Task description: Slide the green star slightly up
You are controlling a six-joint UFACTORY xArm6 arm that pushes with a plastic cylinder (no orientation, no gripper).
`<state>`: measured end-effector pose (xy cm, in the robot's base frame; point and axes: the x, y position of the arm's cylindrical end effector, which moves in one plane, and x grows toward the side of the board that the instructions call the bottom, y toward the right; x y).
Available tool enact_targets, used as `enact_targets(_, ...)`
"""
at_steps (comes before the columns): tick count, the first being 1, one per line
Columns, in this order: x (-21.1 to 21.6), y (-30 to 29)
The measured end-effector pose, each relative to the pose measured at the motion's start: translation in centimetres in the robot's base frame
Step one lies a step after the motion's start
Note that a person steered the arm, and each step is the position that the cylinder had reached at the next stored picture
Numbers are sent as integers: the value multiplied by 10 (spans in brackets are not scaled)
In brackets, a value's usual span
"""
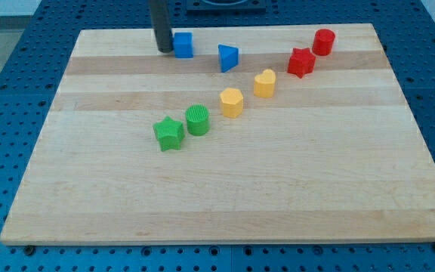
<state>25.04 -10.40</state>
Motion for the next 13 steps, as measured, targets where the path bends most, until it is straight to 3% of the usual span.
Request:
enact_targets(3,-27,37)
enact_targets(4,-20,19)
enact_targets(5,31,-25)
enact_targets(6,122,-52)
enact_targets(7,240,-58)
enact_targets(8,330,-40)
enact_targets(9,322,-3)
enact_targets(10,288,35)
enact_targets(13,215,19)
